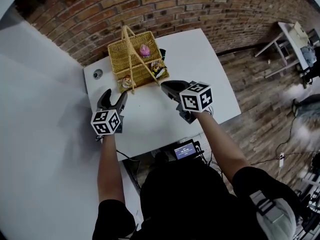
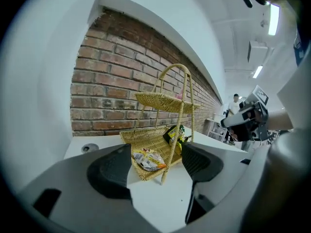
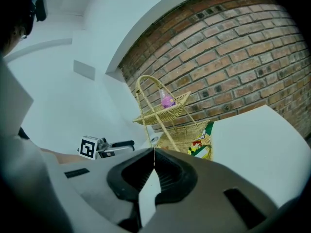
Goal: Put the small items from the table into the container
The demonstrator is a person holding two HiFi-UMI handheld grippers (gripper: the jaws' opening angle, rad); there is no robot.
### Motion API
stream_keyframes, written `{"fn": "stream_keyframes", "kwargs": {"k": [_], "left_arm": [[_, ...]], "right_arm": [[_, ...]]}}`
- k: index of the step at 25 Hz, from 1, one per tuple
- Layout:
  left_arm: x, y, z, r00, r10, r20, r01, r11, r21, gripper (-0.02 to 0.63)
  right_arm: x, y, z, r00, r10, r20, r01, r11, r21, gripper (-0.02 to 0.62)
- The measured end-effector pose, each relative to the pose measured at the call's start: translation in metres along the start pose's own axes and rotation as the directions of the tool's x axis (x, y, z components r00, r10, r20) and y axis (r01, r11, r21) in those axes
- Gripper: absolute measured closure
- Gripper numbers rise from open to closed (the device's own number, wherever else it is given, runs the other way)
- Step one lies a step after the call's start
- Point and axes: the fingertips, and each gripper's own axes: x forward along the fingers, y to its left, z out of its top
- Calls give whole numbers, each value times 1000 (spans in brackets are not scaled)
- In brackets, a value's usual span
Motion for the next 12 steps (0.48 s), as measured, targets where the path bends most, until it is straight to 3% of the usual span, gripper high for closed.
{"fn": "stream_keyframes", "kwargs": {"k": [12], "left_arm": [[-41, -40, 13, 992, -37, 118, 44, 997, -59, 480]], "right_arm": [[-9, 21, -14, 999, 41, 8, -41, 999, -5, 583]]}}
